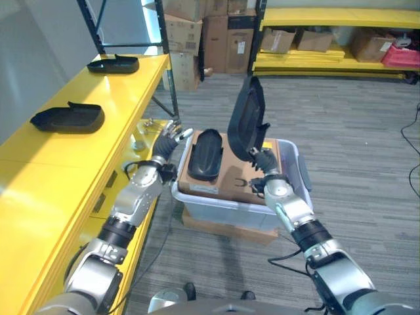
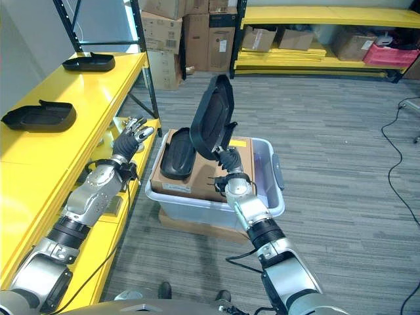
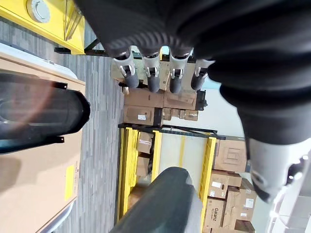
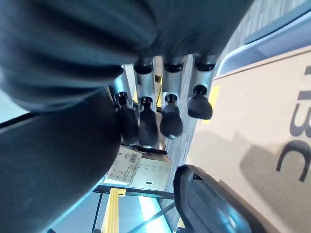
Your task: Move parts from the plastic box to the shelf.
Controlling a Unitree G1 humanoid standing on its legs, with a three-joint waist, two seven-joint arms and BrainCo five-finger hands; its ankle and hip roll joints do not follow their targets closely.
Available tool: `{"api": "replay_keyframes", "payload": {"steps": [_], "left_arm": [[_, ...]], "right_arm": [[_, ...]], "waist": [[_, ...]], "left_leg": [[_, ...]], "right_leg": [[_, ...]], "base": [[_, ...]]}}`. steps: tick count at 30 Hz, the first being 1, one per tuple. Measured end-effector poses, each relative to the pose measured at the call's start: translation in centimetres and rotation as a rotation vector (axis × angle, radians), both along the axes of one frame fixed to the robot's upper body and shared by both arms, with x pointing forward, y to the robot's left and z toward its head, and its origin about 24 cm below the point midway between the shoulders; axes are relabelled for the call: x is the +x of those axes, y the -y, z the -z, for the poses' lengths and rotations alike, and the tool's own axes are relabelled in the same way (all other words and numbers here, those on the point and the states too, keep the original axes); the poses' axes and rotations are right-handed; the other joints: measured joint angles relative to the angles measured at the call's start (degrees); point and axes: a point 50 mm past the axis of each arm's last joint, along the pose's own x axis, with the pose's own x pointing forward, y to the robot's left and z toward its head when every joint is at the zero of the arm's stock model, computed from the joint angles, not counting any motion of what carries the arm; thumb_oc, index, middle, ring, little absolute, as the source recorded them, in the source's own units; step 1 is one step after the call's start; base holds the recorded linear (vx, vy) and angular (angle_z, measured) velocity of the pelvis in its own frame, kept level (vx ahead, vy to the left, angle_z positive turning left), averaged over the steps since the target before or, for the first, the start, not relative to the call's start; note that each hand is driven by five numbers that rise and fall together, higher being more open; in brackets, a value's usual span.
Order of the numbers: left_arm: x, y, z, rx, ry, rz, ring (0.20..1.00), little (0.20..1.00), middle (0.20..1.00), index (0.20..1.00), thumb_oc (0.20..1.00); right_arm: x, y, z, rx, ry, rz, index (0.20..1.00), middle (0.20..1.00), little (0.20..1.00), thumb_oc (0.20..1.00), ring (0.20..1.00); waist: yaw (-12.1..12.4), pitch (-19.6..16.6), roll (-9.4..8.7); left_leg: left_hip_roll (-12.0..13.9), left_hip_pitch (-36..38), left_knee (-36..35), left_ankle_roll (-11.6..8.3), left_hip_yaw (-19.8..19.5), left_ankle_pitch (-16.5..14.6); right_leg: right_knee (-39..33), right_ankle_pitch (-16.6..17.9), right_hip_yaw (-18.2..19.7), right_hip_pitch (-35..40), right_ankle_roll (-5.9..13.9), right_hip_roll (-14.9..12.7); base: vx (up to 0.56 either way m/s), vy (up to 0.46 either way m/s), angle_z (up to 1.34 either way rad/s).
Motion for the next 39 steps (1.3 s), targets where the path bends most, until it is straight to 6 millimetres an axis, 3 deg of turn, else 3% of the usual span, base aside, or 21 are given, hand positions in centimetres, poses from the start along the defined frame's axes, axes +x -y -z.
{"api": "replay_keyframes", "payload": {"steps": [19, 26, 34, 39], "left_arm": [[-0.5, 1.5, 1.2, 0.025, -0.091, 0.134, 1.0, 1.0, 1.0, 1.0, 1.0], [-1.1, 2.7, 2.9, 0.016, -0.213, 0.223, 1.0, 1.0, 1.0, 1.0, 1.0], [-3.2, 5.8, 6.2, -0.078, -0.44, 0.389, 1.0, 1.0, 1.0, 1.0, 1.0], [-3.8, 6.6, 7.3, -0.125, -0.503, 0.391, 1.0, 1.0, 1.0, 1.0, 1.0]], "right_arm": [[-0.7, -3.1, 1.4, -0.189, -0.074, -0.273, 0.2, 0.2, 0.2, 0.2, 0.2], [-0.7, -3.1, 1.5, -0.2, -0.081, -0.293, 0.2, 0.2, 0.2, 0.2, 0.2], [-0.6, -2.3, 1.3, -0.338, -0.085, -0.328, 0.2, 0.2, 0.2, 0.2, 0.2], [-0.6, -3.0, 1.3, -0.422, -0.078, -0.376, 0.2, 0.2, 0.2, 0.2, 0.2]], "waist": [[0.33, 0.62, -0.98], [0.2, 0.77, -1.22], [0.05, 0.8, -1.23], [-0.45, 0.85, -1.3]], "left_leg": [[-0.07, -0.16, 0.0, -0.01, -1.05, 0.01], [-0.09, -0.17, 0.0, -0.01, -1.04, 0.01], [-0.09, -0.33, -0.01, -0.02, -0.97, 0.0], [-0.06, -0.41, 0.0, -0.03, -0.9, 0.0]], "right_leg": [[0.0, -0.26, -0.97, 0.33, 0.32, -0.02], [0.0, -0.34, -0.96, 0.31, 0.43, -0.05], [0.01, -0.38, -0.9, 0.12, 0.48, -0.04], [0.01, -0.38, -0.79, -0.01, 0.48, 0.0]], "base": [[0.0, -0.001, 0.03], [0.0, 0.0, 0.0], [0.0, 0.0, 0.0], [0.0, 0.0, 0.0]]}}
